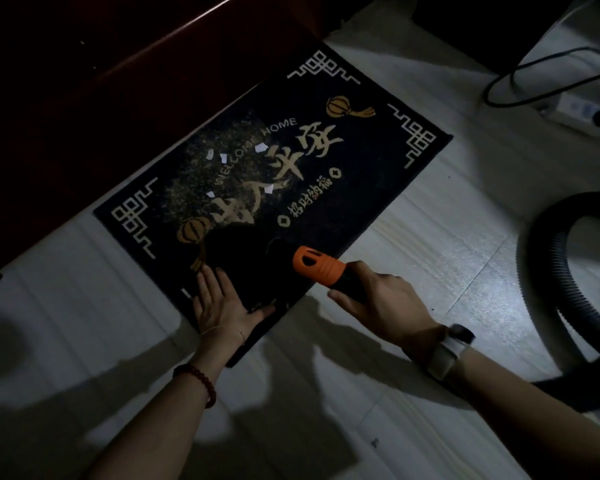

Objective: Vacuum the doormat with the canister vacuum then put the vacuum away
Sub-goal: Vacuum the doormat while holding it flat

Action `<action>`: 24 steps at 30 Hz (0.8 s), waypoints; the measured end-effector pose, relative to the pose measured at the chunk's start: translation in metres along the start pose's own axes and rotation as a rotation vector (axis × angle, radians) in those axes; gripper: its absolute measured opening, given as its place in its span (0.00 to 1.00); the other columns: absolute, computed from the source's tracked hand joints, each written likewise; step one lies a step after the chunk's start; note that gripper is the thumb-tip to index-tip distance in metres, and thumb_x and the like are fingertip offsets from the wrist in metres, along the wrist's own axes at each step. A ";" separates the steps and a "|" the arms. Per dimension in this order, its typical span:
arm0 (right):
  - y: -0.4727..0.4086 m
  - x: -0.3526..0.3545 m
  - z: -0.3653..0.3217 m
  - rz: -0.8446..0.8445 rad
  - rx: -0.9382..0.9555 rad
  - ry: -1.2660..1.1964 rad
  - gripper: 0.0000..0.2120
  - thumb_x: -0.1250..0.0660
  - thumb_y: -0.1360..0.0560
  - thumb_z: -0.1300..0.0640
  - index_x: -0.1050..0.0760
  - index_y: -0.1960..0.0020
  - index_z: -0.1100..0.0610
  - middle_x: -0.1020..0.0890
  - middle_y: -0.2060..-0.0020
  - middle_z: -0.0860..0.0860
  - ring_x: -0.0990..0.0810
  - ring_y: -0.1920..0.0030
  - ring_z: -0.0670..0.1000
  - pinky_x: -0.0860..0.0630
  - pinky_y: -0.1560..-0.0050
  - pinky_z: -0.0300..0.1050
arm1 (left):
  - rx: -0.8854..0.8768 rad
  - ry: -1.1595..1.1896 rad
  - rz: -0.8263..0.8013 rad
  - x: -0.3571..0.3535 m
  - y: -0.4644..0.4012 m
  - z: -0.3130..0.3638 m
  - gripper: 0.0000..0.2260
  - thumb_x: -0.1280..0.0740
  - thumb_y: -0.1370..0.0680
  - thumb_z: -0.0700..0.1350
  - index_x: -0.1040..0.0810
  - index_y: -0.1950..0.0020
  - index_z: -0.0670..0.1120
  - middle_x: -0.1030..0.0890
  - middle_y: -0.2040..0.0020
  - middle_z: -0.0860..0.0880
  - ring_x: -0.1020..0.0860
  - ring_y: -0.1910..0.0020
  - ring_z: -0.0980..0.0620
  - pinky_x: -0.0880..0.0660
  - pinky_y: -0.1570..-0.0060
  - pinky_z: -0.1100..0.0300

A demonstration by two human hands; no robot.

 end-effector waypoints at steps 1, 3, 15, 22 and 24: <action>-0.006 -0.004 -0.005 -0.009 -0.009 0.022 0.23 0.42 0.25 0.40 0.34 0.38 0.55 0.19 0.54 0.55 0.20 0.57 0.57 0.28 0.60 0.46 | 0.000 0.004 0.005 0.000 0.000 0.000 0.55 0.35 0.34 0.69 0.64 0.26 0.40 0.64 0.25 0.42 0.64 0.25 0.46 0.58 0.27 0.48; -0.016 -0.006 -0.003 0.013 -0.042 0.063 0.23 0.43 0.25 0.40 0.34 0.39 0.55 0.19 0.54 0.56 0.20 0.57 0.59 0.28 0.61 0.47 | -0.005 0.015 0.006 0.000 0.001 -0.001 0.55 0.35 0.34 0.69 0.64 0.26 0.40 0.64 0.25 0.42 0.64 0.25 0.46 0.58 0.27 0.49; -0.019 -0.005 0.007 0.164 -0.102 0.020 0.19 0.41 0.24 0.42 0.33 0.42 0.56 0.19 0.57 0.56 0.21 0.62 0.59 0.31 0.65 0.45 | -0.013 0.025 -0.016 0.000 0.000 0.000 0.55 0.36 0.34 0.70 0.66 0.26 0.40 0.66 0.25 0.42 0.65 0.26 0.46 0.60 0.27 0.48; -0.032 0.010 0.018 0.149 -0.181 0.053 0.22 0.42 0.25 0.41 0.33 0.40 0.56 0.19 0.54 0.59 0.21 0.57 0.62 0.29 0.62 0.48 | -0.021 0.019 0.010 0.000 0.001 -0.002 0.55 0.36 0.34 0.70 0.65 0.26 0.41 0.65 0.25 0.42 0.65 0.26 0.46 0.58 0.27 0.49; -0.047 0.033 0.038 0.250 -0.326 0.011 0.21 0.40 0.24 0.43 0.33 0.41 0.58 0.20 0.54 0.61 0.22 0.58 0.62 0.31 0.64 0.48 | -0.024 0.011 0.007 -0.001 0.002 -0.002 0.55 0.37 0.34 0.70 0.66 0.26 0.41 0.66 0.25 0.42 0.65 0.26 0.46 0.58 0.27 0.49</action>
Point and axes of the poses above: each hand's wrist, its own y-axis away from the middle knuckle, its own x-axis out of the back of the hand, z = x × y, the point moved 4 cm from there along -y, towards the middle knuckle
